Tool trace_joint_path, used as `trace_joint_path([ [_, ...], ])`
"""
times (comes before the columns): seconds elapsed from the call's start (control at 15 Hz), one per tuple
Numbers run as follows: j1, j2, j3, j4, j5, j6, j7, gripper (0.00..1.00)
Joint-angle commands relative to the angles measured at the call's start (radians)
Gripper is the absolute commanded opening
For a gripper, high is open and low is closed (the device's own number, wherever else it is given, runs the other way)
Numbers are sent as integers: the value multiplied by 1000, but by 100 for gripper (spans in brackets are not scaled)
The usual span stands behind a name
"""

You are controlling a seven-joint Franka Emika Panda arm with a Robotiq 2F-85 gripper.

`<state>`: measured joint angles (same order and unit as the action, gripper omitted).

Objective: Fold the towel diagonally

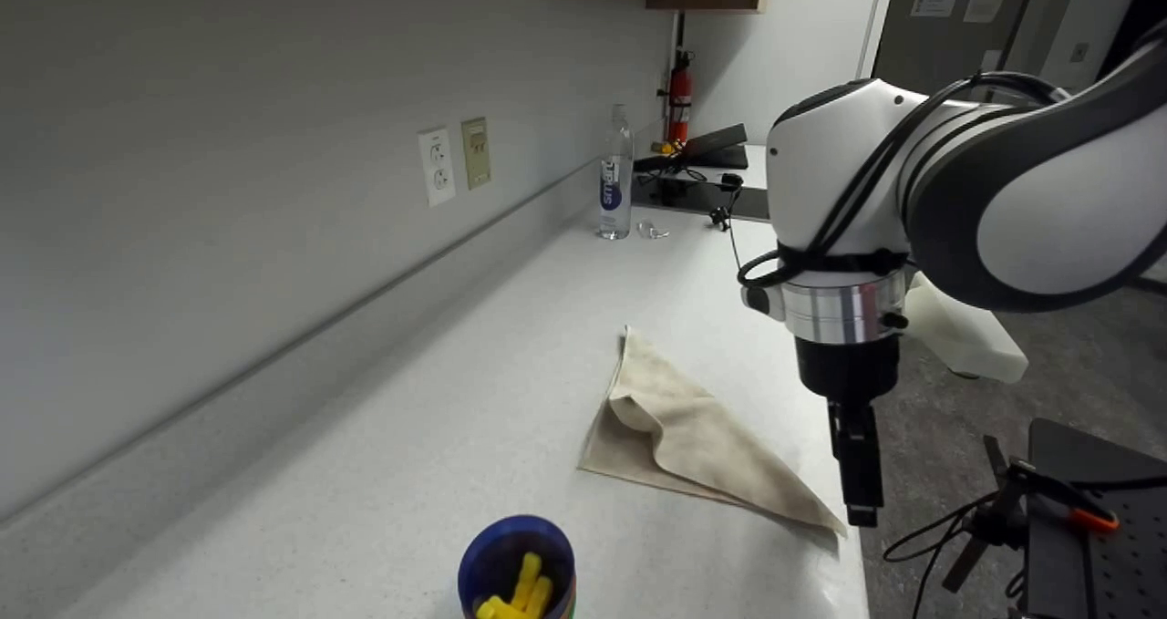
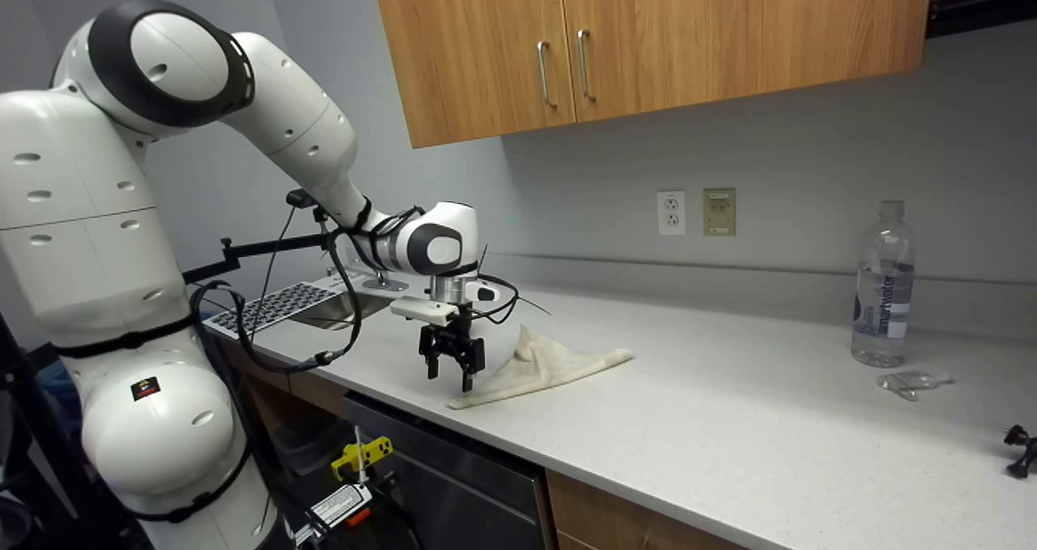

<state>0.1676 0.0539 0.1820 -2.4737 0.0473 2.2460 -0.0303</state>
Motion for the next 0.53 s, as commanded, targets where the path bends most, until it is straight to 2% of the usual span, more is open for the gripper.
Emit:
trace_joint_path([
  [0.0, 2, -3, -2, -1, 0, -1, 0, 100],
  [0.27, -5, 52, -10, 23, 43, 25, -1, 100],
  [0.47, -9, 110, -7, 43, 119, 75, -14, 100],
])
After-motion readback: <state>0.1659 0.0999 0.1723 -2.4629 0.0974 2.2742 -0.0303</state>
